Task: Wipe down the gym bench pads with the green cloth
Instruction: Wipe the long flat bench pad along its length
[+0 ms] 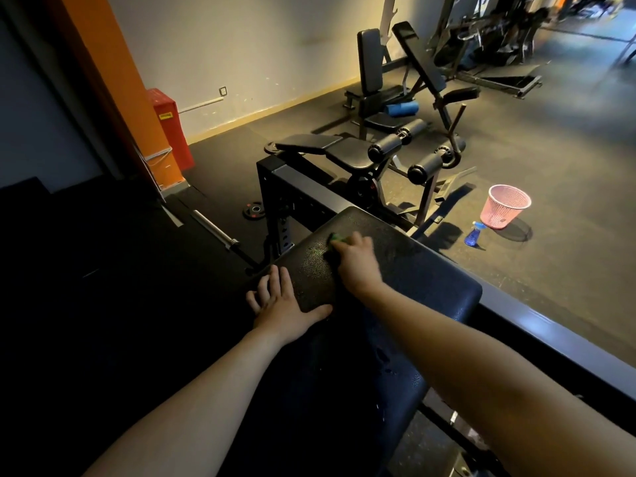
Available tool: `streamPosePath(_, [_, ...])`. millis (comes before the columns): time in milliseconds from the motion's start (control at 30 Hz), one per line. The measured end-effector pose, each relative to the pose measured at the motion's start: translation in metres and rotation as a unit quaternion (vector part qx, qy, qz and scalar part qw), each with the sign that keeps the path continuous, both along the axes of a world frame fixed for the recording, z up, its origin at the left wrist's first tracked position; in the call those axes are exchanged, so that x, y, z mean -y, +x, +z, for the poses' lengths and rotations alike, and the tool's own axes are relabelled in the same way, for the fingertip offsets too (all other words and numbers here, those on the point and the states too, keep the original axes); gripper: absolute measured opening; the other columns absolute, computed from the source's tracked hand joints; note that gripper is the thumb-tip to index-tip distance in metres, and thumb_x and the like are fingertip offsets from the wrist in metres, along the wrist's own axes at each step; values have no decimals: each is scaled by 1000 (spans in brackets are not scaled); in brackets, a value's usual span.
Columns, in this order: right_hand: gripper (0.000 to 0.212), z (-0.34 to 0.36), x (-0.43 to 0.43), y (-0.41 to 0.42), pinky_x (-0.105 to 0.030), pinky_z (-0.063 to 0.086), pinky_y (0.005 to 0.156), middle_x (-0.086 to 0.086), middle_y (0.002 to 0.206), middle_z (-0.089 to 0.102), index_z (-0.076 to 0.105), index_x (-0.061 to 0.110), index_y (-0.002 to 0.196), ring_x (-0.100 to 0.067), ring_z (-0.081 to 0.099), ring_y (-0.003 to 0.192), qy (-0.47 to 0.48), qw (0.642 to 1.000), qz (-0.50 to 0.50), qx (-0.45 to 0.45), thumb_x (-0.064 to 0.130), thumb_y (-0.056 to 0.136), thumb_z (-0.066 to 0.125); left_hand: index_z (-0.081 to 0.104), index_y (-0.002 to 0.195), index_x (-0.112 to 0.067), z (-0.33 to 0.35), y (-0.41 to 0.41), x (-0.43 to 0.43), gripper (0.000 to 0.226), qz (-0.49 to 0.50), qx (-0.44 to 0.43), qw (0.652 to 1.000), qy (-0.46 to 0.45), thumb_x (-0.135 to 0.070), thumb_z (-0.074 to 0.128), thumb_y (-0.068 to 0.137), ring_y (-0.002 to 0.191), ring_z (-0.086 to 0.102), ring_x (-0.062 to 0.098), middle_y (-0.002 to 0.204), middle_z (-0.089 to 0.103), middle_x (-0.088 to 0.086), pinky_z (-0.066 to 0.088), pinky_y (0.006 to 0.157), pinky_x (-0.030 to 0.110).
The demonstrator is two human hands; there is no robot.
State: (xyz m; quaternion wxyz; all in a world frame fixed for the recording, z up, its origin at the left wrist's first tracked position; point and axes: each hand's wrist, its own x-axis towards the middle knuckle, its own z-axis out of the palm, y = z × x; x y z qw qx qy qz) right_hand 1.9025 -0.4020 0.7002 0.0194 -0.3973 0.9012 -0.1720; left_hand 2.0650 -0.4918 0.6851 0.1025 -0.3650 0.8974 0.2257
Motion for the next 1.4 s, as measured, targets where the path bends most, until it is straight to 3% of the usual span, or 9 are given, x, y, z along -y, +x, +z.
streamPosePath(167, [49, -4, -6, -15, -43, 40, 104, -12, 138, 40, 42, 21, 147, -32, 38, 119, -7, 994, -99, 52, 20, 99, 50, -17, 158, -16, -1, -1, -2, 132, 11, -1, 1000, -15, -94, 43, 70, 150, -17, 30, 165, -23, 5, -9, 117, 56])
streamPosePath(333, [44, -4, 12, 24, -41, 45, 98, -11, 134, 43, 51, 23, 141, -30, 42, 116, -18, 997, -14, 73, 14, 98, 48, -15, 158, -16, 2, -4, -1, 131, 18, 16, 1000, -14, -92, 47, 70, 151, -13, 31, 165, -20, 5, -5, 118, 55])
streamPosePath(533, [45, -7, 12, 48, -42, 50, 91, -9, 118, 51, 59, 25, 136, -28, 46, 111, -43, 990, 122, 61, 12, 94, 52, -5, 159, -16, 8, -5, 0, 112, 19, -6, 1000, -5, -65, 61, 83, 151, -10, 30, 166, -11, 3, -4, 120, 54])
streamPosePath(667, [45, -1, 12, -2, -43, 47, 101, -9, 135, 42, 51, 27, 141, -28, 38, 124, -47, 998, 27, 19, 17, 97, 53, 13, 159, -21, 15, -8, 11, 105, 77, -44, 996, -21, -77, 55, 81, 149, 4, 30, 163, 9, 3, 8, 117, 52])
streamPosePath(833, [45, -1, 26, -46, -43, 40, 103, -11, 138, 41, 50, 21, 143, -31, 36, 122, -62, 992, -78, 79, 15, 99, 47, 4, 160, -21, 15, -14, 22, 114, 106, 1, 994, -13, -84, 50, 78, 151, -3, 33, 167, 0, 8, 3, 118, 55])
streamPosePath(1000, [38, -8, 55, -14, -40, 46, 96, -10, 126, 51, 60, 20, 133, -29, 46, 112, -65, 993, 28, 96, 12, 97, 49, 3, 160, -20, 19, -16, 26, 115, 110, 16, 994, 11, -83, 52, 78, 149, 3, 32, 165, 9, 4, 8, 116, 51])
streamPosePath(1167, [31, -13, 63, 35, -37, 46, 84, -10, 111, 58, 69, 20, 122, -29, 51, 101, -71, 968, 226, 82, 20, 93, 59, 17, 156, -19, 17, -19, 29, 92, 129, 8, 992, 11, -56, 63, 85, 148, 7, 29, 163, 14, 2, 8, 117, 47])
streamPosePath(1267, [31, -15, 64, 7, -39, 47, 85, -8, 114, 52, 67, 25, 127, -27, 45, 106, -65, 971, 227, 30, 22, 97, 57, 16, 157, -25, 19, -19, 28, 102, 137, -5, 990, 19, -68, 64, 78, 147, 9, 29, 161, 19, 2, 10, 115, 48])
streamPosePath(1400, [35, -14, 69, -48, -42, 49, 95, -9, 128, 49, 62, 27, 132, -28, 43, 116, -38, 990, 139, -12, 23, 98, 57, 12, 158, -32, 26, -27, 33, 110, 144, 40, 987, 52, -81, 61, 73, 148, 7, 33, 162, 16, 4, 11, 113, 52])
